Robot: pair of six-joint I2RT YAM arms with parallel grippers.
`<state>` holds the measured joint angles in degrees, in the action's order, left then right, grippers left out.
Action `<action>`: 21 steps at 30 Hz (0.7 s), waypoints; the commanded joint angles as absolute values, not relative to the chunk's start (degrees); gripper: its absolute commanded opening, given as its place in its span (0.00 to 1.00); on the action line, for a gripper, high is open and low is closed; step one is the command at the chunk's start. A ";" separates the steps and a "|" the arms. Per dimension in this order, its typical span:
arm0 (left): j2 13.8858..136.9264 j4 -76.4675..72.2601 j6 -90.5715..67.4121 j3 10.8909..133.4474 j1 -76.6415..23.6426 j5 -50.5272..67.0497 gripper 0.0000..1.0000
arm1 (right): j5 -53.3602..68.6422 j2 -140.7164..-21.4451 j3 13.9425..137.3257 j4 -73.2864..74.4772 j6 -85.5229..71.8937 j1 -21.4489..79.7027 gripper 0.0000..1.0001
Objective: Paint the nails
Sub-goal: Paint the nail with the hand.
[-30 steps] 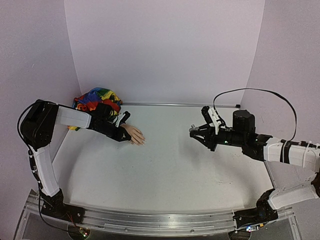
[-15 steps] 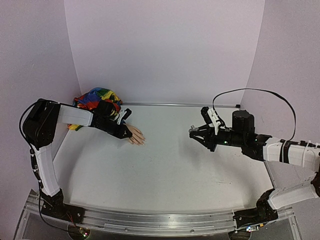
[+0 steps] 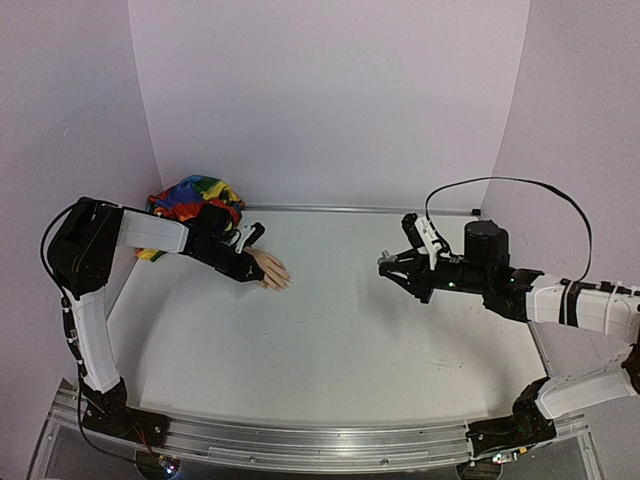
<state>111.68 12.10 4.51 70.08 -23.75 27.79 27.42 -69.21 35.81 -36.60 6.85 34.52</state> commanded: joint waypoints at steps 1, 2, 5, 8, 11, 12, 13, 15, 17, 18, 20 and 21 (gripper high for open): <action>111.31 12.22 5.02 72.19 -23.97 26.78 0.00 | 28.32 -67.85 36.31 -38.76 7.08 34.71 0.00; 111.46 12.22 5.03 72.35 -23.93 26.74 0.00 | 28.31 -67.85 36.30 -38.76 7.10 34.65 0.00; 111.81 12.24 5.18 72.75 -23.93 26.88 0.00 | 28.30 -67.94 36.39 -38.76 7.16 34.63 0.00; 111.96 12.30 5.26 72.86 -23.95 26.96 0.00 | 28.39 -67.94 36.52 -38.76 7.09 34.64 0.00; 111.85 12.47 5.42 72.78 -23.95 27.29 0.00 | 28.39 -67.94 36.39 -38.76 7.15 34.63 0.00; 111.80 12.48 5.38 72.77 -23.91 27.22 0.00 | 28.39 -67.97 36.43 -38.80 7.07 34.65 0.00; 111.82 12.48 5.36 72.77 -23.96 27.21 0.00 | 28.45 -68.10 36.39 -38.77 7.04 34.64 0.00; 112.01 12.56 5.39 72.98 -23.96 27.20 0.00 | 28.49 -68.11 36.47 -38.76 7.04 34.63 0.00; 112.21 12.72 5.44 73.21 -23.94 27.32 0.00 | 28.50 -68.05 36.48 -38.76 7.09 34.63 0.00; 112.23 12.74 5.46 73.26 -23.93 27.27 0.00 | 28.48 -68.03 36.43 -38.76 7.08 34.65 0.00; 112.32 12.81 5.49 73.31 -23.91 27.19 0.00 | 28.48 -67.97 36.39 -38.84 7.10 34.67 0.00; 112.32 12.83 5.48 73.32 -23.99 27.20 0.00 | 28.55 -68.02 36.42 -38.84 7.05 34.63 0.00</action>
<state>111.90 12.40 4.56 70.17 -23.75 26.85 27.42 -69.21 35.81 -36.60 6.85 34.52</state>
